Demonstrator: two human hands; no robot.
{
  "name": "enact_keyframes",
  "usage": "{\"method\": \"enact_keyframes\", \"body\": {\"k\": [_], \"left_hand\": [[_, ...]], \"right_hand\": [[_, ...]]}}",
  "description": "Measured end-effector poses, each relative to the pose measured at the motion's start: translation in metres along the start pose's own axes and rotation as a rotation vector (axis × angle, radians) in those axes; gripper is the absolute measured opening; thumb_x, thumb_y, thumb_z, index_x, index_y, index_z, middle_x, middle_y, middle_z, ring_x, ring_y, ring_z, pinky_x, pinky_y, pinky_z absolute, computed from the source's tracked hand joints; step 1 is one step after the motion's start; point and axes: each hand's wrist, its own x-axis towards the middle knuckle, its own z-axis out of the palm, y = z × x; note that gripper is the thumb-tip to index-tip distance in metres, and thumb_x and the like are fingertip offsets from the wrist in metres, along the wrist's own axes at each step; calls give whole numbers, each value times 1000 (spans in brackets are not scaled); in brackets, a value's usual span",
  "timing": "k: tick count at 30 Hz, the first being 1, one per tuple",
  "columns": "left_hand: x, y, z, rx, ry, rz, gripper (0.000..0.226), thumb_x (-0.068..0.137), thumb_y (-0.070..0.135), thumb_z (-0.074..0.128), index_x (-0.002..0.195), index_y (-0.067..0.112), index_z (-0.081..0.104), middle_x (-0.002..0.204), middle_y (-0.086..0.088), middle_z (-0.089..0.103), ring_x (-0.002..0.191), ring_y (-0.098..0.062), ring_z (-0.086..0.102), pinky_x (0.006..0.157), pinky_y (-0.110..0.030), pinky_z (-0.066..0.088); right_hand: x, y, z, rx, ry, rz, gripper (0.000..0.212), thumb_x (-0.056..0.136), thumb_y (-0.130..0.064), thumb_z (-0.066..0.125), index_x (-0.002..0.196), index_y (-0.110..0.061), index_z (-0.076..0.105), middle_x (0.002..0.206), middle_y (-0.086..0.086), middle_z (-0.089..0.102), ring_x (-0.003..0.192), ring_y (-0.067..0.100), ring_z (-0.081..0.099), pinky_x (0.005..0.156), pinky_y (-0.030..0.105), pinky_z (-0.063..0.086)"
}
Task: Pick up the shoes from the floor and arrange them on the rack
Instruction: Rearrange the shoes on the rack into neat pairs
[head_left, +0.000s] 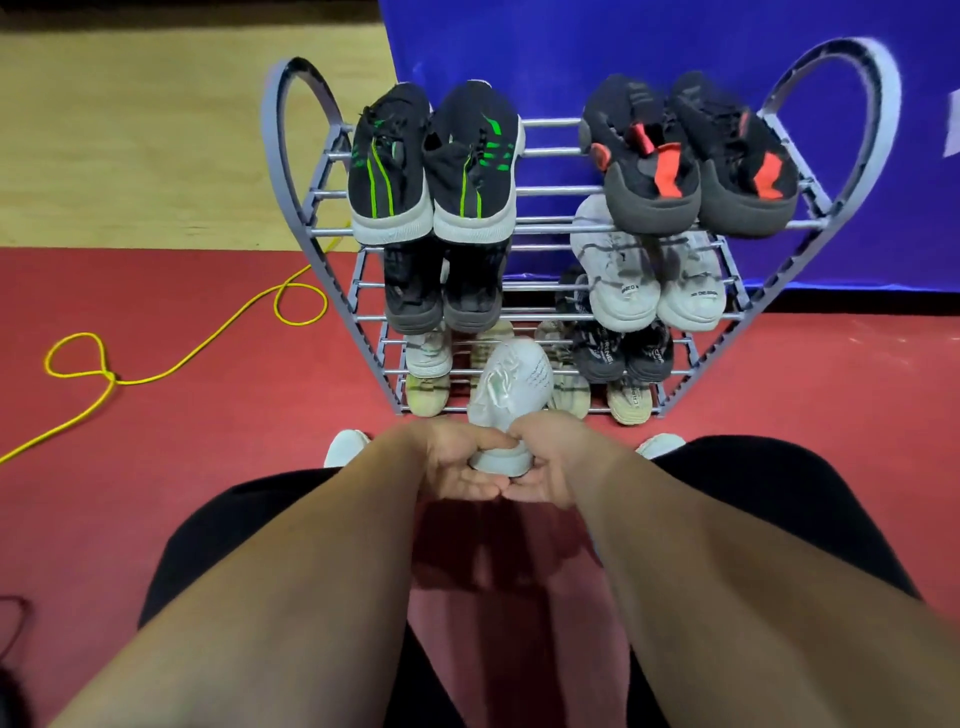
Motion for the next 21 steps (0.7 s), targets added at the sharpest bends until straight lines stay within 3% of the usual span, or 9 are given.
{"method": "enact_keyframes", "body": {"k": [3,6,10,12,16,21], "left_hand": [[8,3,-12,-16,-28,18,36,85,35,76,112,13,71,103,-5,71,82,-14,68,81,-29,57],[18,7,-32,-43,44,16,35,81,33,79,110,15,70,103,-6,65,90,-21,68,84,-34,58],[38,14,-62,-202,296,61,9,91,18,64,86,12,60,86,-5,58,70,-17,59,60,-28,51],[51,18,-74,-289,392,90,17,94,8,54,78,11,54,74,-6,49,60,-17,50,51,-26,46],[78,26,-96,-415,474,107,11,95,20,59,87,14,58,81,-6,50,66,-21,53,59,-32,50],[115,37,-114,-569,473,134,31,88,47,68,96,19,59,101,-6,53,81,-24,57,83,-40,57]], "right_hand": [[20,-9,3,95,55,-38,25,98,-5,47,111,-13,67,92,10,78,78,27,76,68,43,64],[41,-20,7,156,112,-87,36,98,-8,45,128,-23,59,111,7,72,88,28,72,58,36,57],[73,-27,8,170,149,-119,56,96,-17,46,145,-43,46,125,0,68,98,27,71,56,32,56],[88,-30,9,154,156,-113,61,97,-15,44,150,-46,41,127,-2,67,99,26,71,59,34,58],[117,-39,10,157,112,-125,66,98,-7,47,152,-42,39,132,0,66,106,27,70,64,35,58],[154,-63,18,214,55,-217,48,99,-6,50,136,-36,57,121,0,73,100,26,74,69,40,63]]}}
